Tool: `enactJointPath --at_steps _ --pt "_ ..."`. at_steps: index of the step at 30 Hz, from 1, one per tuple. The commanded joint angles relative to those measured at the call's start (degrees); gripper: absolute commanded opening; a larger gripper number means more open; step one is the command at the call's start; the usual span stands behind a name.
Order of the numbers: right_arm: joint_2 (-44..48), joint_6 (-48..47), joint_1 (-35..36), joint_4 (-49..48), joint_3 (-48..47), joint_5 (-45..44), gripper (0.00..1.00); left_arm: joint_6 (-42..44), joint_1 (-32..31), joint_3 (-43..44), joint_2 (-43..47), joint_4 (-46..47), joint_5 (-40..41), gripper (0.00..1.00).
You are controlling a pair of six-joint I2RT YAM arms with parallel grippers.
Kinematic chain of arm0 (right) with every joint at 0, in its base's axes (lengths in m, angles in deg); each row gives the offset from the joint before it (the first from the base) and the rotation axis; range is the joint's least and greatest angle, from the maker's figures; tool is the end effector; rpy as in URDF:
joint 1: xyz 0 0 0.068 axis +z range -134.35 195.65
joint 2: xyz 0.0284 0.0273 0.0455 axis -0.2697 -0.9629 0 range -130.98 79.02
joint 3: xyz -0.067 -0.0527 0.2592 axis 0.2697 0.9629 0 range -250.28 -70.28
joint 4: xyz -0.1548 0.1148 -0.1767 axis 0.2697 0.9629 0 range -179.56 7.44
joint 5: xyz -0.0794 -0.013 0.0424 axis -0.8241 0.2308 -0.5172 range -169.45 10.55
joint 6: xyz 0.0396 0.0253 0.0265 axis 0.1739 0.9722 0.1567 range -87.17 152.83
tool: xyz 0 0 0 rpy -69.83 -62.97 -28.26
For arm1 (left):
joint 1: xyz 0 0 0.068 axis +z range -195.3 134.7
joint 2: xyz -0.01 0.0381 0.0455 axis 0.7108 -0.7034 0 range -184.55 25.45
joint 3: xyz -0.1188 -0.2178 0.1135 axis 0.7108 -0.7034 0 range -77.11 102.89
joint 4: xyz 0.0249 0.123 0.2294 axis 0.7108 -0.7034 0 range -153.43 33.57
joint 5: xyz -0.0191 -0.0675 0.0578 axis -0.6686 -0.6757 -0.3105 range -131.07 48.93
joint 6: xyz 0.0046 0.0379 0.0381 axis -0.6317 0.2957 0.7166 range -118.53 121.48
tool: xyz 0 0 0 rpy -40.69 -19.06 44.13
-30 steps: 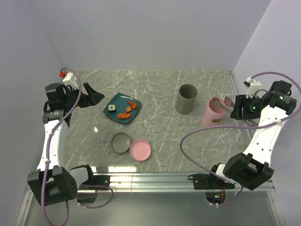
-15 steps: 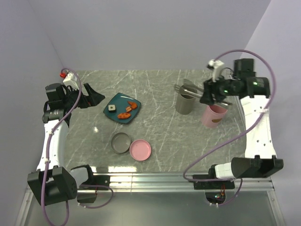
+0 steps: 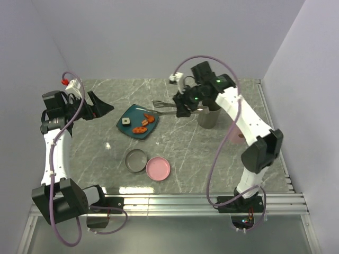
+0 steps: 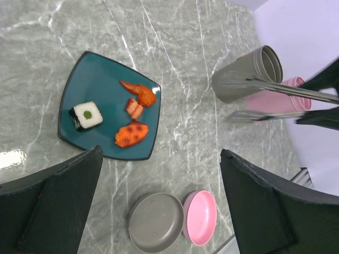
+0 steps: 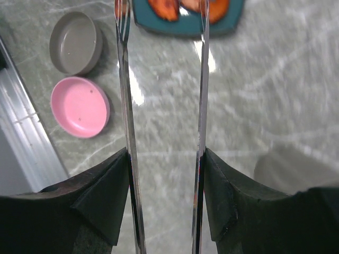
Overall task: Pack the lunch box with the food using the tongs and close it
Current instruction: Pick up the fake food from the plate.
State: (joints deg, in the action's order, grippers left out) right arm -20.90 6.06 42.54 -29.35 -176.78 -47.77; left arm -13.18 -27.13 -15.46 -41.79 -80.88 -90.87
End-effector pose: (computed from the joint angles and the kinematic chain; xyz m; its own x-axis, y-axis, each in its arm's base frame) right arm 0.3160 0.1813 0.3773 -0.3426 -0.6035 -0.7200 -0.9151 0.3878 0.1104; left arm 0.2475 0.0527 0.3442 -0.5681 -0.3584 -0.7408 0.2928 0.7532 -0.5890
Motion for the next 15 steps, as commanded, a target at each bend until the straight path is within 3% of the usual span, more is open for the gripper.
enactJointPath --at_steps 1,15 --pt "-3.9 -5.3 3.5 -5.4 -6.3 0.0 0.61 0.9 1.0 2.2 -0.7 0.4 -4.0 0.99" --pt "-21.6 -8.6 10.3 -20.3 -12.2 -1.9 0.62 1.7 2.0 0.4 0.4 1.2 -2.2 0.99"
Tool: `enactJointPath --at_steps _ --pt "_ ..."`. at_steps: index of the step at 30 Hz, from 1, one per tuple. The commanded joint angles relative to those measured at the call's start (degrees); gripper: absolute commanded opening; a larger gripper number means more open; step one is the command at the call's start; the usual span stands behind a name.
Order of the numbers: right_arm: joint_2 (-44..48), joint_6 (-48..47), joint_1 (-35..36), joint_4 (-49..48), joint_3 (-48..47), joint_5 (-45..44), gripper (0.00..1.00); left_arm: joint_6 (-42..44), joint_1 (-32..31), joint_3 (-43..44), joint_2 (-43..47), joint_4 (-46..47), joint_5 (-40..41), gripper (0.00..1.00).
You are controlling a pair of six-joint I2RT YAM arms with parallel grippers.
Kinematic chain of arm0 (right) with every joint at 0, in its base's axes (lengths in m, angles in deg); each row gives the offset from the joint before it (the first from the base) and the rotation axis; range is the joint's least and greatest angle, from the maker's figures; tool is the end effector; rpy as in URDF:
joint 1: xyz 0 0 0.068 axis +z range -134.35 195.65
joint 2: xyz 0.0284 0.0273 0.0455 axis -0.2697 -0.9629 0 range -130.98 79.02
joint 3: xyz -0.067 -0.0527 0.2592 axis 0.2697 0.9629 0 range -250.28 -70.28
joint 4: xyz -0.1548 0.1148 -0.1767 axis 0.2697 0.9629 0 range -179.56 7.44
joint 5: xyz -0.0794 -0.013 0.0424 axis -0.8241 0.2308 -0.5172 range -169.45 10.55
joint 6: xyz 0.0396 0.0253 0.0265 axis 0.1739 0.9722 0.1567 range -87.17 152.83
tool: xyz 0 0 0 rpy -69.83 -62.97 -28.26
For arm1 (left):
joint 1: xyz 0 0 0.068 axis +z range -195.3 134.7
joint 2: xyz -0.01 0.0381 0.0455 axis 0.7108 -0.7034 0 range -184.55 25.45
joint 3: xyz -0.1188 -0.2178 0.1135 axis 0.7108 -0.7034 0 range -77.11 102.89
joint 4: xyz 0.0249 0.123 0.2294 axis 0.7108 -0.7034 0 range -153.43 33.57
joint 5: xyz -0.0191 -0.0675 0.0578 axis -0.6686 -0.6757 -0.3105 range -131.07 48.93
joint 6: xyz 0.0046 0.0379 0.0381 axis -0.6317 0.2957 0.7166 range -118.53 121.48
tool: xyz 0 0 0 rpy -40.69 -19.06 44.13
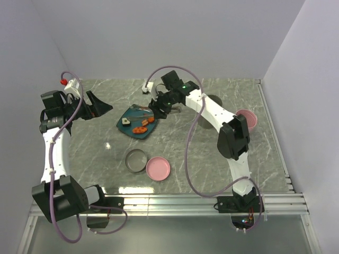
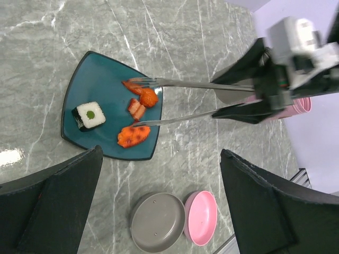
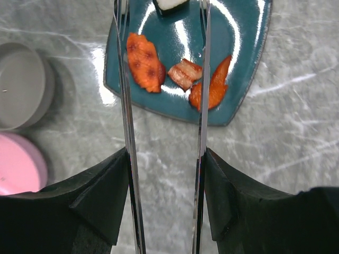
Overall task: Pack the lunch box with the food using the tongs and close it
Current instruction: Pick up the fake food from the plate.
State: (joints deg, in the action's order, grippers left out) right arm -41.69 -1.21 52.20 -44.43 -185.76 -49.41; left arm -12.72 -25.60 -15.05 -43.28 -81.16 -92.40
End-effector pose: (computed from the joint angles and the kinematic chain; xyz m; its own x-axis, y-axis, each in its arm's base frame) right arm 0.3679 0.2950 0.2972 -0.0804 -0.6628 -0.7445 -0.9861 0.1620 -0.0378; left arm 0.2511 0.0604 0.3405 -0.5777 -0.3696 -0.7278 0.2839 0.7449 -0.6037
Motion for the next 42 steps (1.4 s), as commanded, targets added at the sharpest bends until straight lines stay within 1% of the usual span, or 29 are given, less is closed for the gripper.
enactJointPath --at_steps 1,10,19,30,42 --pt "-1.5 -1.5 0.9 -5.9 -3.2 -0.2 0.62 1.4 0.5 -0.2 2.1 1.5 -0.7 0.99" --pt "-5.6 -0.7 1.7 -9.3 -2.9 -0.2 0.62 2.3 0.8 -1.2 2.2 0.9 -0.2 0.99" --pt "-8.4 -1.5 3.1 -9.7 -3.8 -0.8 0.63 2.9 0.9 0.8 -0.6 -0.1 0.3 0.99" --pt "-11.7 -2.0 3.3 -9.9 -5.0 -2.2 0.63 2.8 0.8 -0.2 -0.1 0.6 0.8 0.99" --pt "-13.6 -1.6 3.4 -9.3 -6.3 -2.0 0.6 2.9 0.9 -0.5 0.1 0.9 1.4 0.99"
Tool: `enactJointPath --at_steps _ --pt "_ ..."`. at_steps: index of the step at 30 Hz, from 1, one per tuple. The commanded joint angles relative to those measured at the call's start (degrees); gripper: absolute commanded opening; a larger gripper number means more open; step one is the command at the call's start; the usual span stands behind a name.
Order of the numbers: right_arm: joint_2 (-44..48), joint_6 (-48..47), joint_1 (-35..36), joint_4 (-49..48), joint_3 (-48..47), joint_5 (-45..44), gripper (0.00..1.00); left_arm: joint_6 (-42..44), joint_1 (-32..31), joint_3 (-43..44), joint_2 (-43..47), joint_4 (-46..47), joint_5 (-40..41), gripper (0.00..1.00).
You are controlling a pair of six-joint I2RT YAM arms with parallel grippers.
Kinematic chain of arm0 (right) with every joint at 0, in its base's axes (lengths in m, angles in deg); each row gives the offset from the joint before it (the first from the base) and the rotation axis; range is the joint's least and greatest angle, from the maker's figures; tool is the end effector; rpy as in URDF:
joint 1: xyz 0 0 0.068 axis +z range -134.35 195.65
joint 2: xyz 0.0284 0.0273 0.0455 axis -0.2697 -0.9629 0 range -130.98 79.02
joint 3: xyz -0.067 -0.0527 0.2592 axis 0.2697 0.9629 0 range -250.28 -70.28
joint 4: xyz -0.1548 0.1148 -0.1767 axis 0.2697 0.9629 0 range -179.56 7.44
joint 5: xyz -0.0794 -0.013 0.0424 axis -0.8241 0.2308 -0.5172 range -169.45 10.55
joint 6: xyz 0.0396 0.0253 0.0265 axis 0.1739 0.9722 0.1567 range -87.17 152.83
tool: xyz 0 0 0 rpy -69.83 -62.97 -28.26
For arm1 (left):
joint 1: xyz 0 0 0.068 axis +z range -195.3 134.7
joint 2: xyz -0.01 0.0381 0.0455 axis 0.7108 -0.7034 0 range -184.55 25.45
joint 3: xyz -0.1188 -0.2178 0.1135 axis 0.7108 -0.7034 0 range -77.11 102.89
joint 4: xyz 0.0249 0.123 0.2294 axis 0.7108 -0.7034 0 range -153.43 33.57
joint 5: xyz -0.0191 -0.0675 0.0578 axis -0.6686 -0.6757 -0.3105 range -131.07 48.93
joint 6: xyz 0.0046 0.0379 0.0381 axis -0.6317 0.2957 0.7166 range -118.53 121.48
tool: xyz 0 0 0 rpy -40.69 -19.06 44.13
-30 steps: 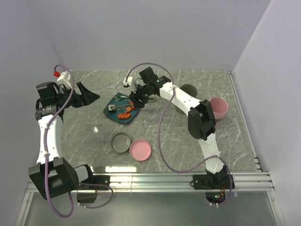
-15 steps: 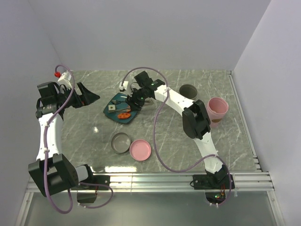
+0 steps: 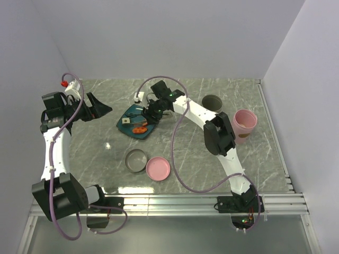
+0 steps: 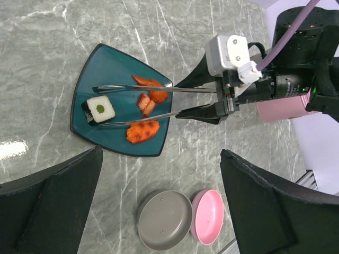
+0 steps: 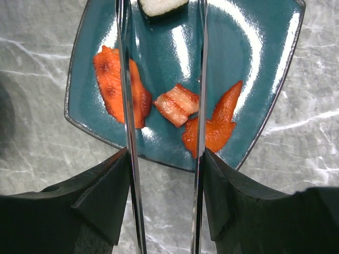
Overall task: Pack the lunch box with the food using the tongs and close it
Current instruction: Pick up the fake food from the plate.
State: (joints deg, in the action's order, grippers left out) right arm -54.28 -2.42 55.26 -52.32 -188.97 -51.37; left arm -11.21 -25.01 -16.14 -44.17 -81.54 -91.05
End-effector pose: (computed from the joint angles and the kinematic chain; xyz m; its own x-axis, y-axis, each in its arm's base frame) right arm 0.3887 0.3435 0.2190 -0.0407 -0.6947 -0.7182 -0.9920 0.1143 -0.0543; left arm 0.2532 0.0646 0.3295 -0.5906 -0.3690 -0.7177 0.2507 0.7614 -0.5978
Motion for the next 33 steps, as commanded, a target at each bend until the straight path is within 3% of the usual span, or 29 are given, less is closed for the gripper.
enactJointPath --at_steps 1,11,18,33 --pt "-1.3 -0.4 0.4 -1.2 -3.3 0.0 0.6 1.4 0.3 0.6 0.8 1.3 0.1 0.99" --pt "-2.8 1.3 0.8 -0.9 -5.4 0.2 0.57 1.6 0.3 0.3 0.6 1.2 0.5 0.99" --pt "-1.2 1.7 0.8 -1.0 -4.2 0.1 0.46 1.4 0.3 0.4 0.5 1.5 0.3 0.99" --pt "16.3 8.5 -2.3 2.8 3.8 4.4 0.38 -2.5 0.2 -2.3 2.2 6.7 -0.3 0.99"
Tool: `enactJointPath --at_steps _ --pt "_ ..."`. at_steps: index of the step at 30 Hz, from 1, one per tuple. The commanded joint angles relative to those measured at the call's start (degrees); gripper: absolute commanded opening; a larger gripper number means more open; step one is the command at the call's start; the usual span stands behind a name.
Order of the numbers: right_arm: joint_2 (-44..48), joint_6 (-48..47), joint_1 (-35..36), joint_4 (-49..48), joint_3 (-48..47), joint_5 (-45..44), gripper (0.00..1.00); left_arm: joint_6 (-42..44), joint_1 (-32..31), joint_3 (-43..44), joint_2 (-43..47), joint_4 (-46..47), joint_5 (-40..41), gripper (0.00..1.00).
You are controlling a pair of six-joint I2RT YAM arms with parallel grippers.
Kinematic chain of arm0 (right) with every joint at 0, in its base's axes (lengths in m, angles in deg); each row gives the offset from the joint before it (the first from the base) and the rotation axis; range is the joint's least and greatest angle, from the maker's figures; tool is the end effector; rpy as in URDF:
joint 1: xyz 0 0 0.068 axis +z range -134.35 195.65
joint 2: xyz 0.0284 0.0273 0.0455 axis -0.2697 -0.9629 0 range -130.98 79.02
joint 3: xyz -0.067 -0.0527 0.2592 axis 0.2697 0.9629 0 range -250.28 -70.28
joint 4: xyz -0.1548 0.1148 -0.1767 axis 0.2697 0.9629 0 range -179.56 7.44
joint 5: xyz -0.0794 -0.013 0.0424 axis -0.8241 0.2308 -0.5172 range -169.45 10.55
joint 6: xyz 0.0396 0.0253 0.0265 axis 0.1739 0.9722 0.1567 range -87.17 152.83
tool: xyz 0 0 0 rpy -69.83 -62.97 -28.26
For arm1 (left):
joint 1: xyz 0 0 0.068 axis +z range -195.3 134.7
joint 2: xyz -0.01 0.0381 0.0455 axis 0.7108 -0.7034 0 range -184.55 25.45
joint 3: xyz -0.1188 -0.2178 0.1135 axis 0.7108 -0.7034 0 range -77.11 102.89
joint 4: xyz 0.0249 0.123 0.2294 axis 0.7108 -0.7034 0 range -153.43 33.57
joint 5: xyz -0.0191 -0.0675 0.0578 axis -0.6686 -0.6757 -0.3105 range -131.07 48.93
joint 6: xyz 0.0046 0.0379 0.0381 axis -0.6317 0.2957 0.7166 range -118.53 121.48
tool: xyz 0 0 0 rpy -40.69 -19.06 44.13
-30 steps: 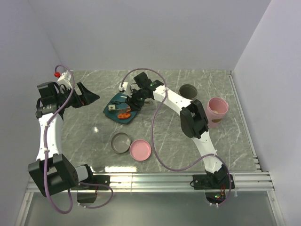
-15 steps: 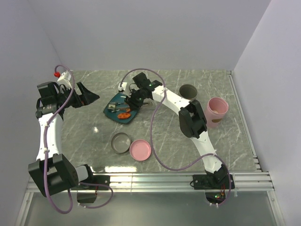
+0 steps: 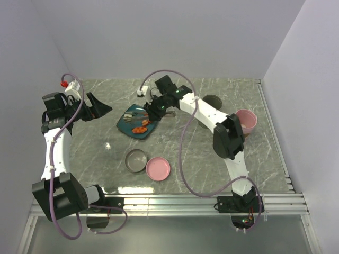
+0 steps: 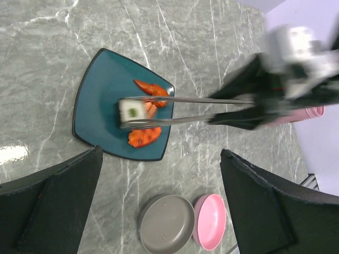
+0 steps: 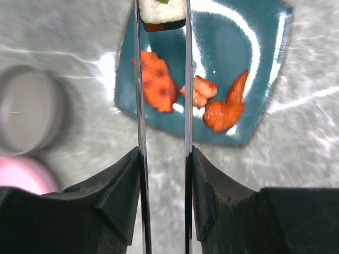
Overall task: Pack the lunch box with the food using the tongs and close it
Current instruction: Pick up the fake food from the plate, then place the fake food in the packing box.
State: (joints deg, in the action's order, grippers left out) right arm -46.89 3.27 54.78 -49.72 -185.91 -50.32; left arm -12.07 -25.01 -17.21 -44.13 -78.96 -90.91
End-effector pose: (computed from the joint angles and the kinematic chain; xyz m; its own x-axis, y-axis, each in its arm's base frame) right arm 0.3723 0.3253 0.2620 -0.1263 -0.6583 -0.7421 -0.9838 0.1792 0.0085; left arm 0.2548 0.0653 0.3271 -0.5757 -0.3739 -0.7272 0.2552 0.7627 -0.5942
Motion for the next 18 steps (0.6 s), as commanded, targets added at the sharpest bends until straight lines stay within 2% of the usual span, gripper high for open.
enactJointPath --at_steps 1,5,10,14,18 --pt "11.4 3.5 -2.5 0.8 1.4 3.9 0.37 -1.8 0.3 -1.9 2.3 5.0 -0.2 0.99" --pt "17.1 5.9 -5.6 4.9 2.6 5.9 0.37 -1.7 0.2 -2.2 2.8 5.3 -0.3 0.98" --pt "27.8 5.8 -13.7 12.2 5.6 8.0 0.37 2.2 -0.8 -2.2 3.2 4.9 2.3 0.97" --pt "37.7 5.1 -22.3 13.2 14.4 8.9 0.37 8.3 -4.8 -2.5 4.1 3.3 6.8 0.95" --pt "46.5 3.7 -31.4 16.3 22.4 9.1 0.37 9.4 -8.6 -3.8 4.7 3.3 9.4 0.95"
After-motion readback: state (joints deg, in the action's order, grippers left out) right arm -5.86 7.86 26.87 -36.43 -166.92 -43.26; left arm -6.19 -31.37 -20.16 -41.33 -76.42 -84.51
